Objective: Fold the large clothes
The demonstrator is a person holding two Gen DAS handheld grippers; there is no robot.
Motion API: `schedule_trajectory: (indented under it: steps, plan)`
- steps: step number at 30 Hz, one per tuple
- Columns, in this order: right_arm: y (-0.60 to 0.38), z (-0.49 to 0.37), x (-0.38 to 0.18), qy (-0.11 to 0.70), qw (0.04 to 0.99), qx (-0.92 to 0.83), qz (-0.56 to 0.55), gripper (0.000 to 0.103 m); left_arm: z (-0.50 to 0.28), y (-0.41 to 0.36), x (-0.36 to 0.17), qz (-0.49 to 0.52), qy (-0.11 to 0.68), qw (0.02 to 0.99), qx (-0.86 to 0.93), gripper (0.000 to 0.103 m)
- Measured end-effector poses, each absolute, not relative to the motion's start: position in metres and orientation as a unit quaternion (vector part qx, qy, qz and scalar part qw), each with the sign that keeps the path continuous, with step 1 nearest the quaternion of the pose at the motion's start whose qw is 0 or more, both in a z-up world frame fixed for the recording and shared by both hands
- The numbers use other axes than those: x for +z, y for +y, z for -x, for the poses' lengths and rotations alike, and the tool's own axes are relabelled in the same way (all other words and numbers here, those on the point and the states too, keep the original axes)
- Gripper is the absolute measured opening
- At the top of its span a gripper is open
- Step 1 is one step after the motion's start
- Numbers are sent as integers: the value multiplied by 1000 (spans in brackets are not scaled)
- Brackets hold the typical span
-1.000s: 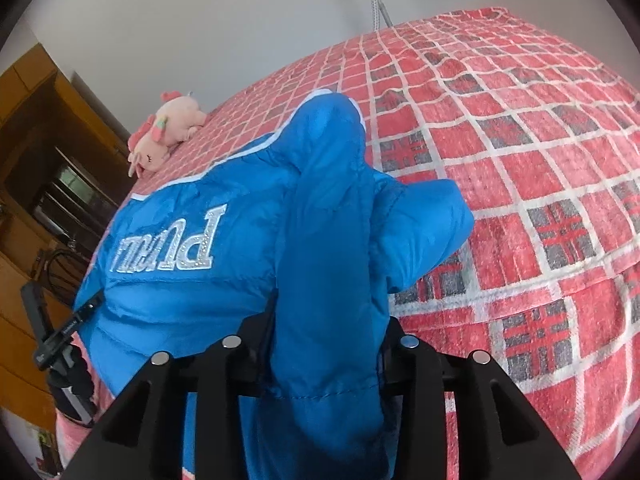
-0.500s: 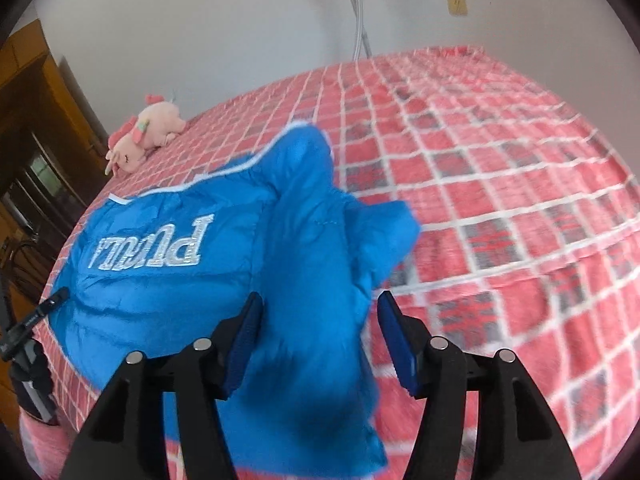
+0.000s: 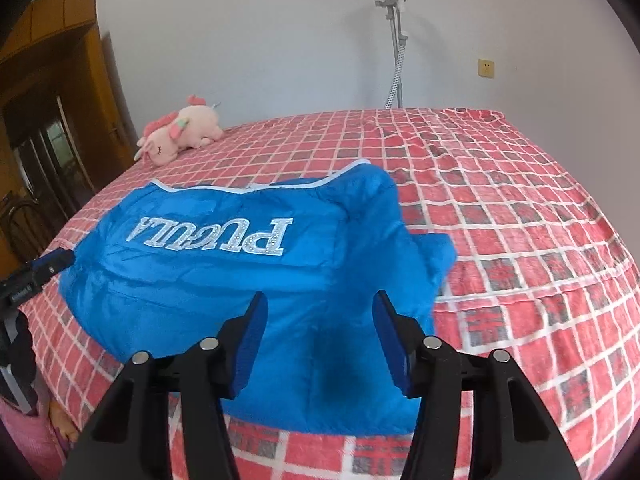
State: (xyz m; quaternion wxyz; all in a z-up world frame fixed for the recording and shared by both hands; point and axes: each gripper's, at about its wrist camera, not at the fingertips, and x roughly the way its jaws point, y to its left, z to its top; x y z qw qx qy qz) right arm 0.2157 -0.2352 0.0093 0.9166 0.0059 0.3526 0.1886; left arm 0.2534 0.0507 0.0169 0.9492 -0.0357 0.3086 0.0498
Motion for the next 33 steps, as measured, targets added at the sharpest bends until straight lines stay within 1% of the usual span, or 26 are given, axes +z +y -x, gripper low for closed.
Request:
schedule_trajectory:
  steps: [5, 9, 15, 24, 30, 33]
  plan:
    - [-233, -224, -4, 351, 920, 172, -3, 54, -276, 35, -2, 15, 320, 946, 53, 55]
    - [-237, -229, -20, 361, 917, 169, -5, 52, -285, 41, -22, 28, 344, 937, 49, 55]
    - [-234, -227, -38, 356, 919, 169, 8, 52, -281, 45, -35, 24, 339, 940, 41, 57]
    - [-236, -230, -43, 352, 920, 173, 1, 51, -280, 45, -40, 32, 328, 943, 44, 57]
    - [-235, -223, -36, 339, 927, 160, 0, 51, -273, 43, -35, 42, 322, 944, 56, 56]
    - [-231, -213, -31, 331, 931, 153, 10, 51, -264, 37, -30, 38, 315, 946, 64, 60]
